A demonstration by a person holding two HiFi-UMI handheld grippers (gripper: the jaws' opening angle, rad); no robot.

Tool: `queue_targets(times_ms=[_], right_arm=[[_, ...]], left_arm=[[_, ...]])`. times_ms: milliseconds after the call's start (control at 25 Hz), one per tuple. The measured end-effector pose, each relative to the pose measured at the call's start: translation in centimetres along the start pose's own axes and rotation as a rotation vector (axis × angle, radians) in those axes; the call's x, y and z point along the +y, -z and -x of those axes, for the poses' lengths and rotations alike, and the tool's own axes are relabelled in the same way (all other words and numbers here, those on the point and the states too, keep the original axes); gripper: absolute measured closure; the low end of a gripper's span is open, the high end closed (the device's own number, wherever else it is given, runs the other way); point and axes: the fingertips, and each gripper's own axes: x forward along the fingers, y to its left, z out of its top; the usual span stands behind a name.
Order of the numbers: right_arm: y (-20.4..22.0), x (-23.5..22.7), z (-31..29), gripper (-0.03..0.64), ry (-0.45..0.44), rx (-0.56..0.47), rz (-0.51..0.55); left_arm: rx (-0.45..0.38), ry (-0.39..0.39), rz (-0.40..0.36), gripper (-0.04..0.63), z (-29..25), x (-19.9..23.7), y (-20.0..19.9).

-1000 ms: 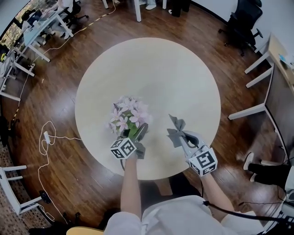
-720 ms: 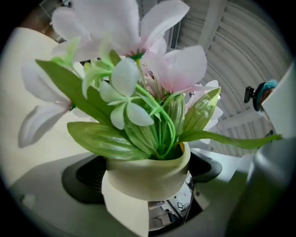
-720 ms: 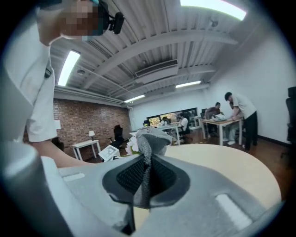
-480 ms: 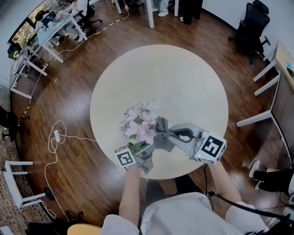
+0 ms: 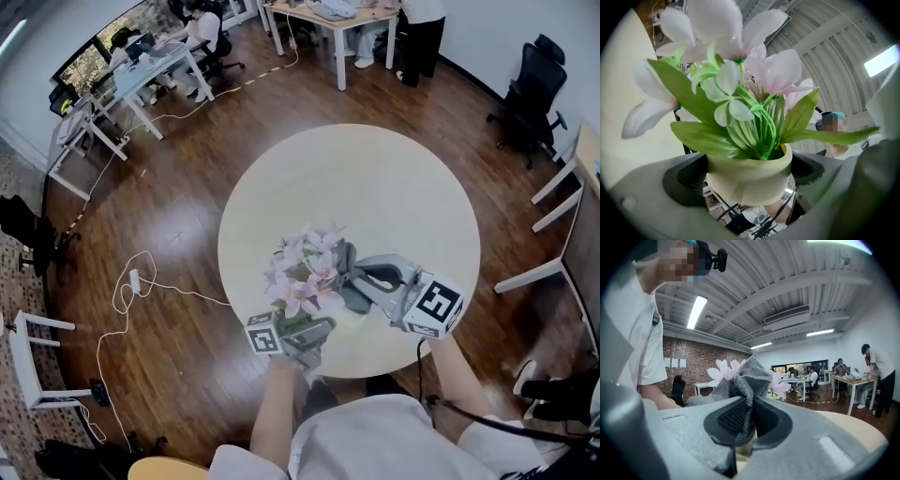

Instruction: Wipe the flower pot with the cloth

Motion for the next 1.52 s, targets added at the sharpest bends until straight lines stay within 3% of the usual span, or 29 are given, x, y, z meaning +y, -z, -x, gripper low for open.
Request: queue_targets(times_ms=[120, 320, 600, 840, 1000, 1200, 1320, 1520], right_arm=[[-0.5, 0.0, -0.9, 0.609, -0.008, -0.042, -0.08], [-0.9, 0.2, -2.3, 0.609, -0.014, -0.064, -0.123], [0.0, -0.3, -4.5, 0.609, 0.065, -0.003, -0.046], [1.0, -0.7, -6.4, 0.609, 0.04, -0.042, -0.204], [2.7, -0.6, -7.5, 0.609, 0.005, 0.014, -0.217], [2.2, -0.4, -6.7, 0.609, -0.045, -0.128, -0.361], [3.2, 0.0, -6.8, 0.609, -0.061, -0.127, -0.33], [4.4, 0.6, -7.7, 0.609, -0.025, -0.064, -0.253]], left_arm=[[-0.014, 0.025, -0.01, 0.012, 0.9, -1.2, -0.9], [-0.052, 0.051, -0.017, 0.014, 2.2, -2.3, -1.8], [-0.155, 0.076, -0.004, 0.018, 4.6, -2.7, -3.5], [-0.236, 0.14, 0.054, 0.018, 6.7, -4.4, -4.7], [-0.304, 0.229, 0.067, 0.02, 6.8, -6.0, -6.2], [-0.339, 0.264, 0.045, 0.02, 5.6, -7.2, -6.9], [-0.357, 0.256, 0.056, 0.02, 5.6, -7.0, -6.7], [-0.461, 0.209, 0.081, 0.02, 6.3, -6.6, -8.4]])
